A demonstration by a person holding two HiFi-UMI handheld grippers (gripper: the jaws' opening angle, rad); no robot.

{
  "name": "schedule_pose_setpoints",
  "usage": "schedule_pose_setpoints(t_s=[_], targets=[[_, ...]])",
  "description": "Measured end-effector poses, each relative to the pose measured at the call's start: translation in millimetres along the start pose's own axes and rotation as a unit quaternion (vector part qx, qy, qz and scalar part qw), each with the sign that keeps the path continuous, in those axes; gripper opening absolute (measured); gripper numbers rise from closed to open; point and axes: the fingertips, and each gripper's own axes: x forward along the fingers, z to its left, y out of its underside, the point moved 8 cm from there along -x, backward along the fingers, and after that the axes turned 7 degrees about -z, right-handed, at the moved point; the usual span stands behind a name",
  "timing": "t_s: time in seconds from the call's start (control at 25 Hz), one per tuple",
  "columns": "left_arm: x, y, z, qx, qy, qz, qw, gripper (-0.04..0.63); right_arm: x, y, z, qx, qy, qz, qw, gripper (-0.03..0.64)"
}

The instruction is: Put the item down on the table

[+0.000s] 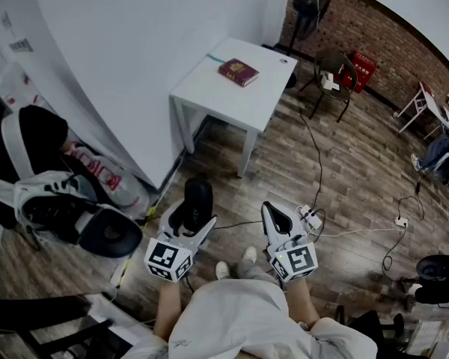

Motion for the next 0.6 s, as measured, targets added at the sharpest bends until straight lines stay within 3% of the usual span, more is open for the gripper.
schedule_pose_setpoints(t_s=[0.6], targets=[[11, -4, 22, -0.005, 0.006, -0.01, 0.9999, 0.357, 25, 5, 0, -0.006, 0.004, 0.015, 1.0, 0.003]])
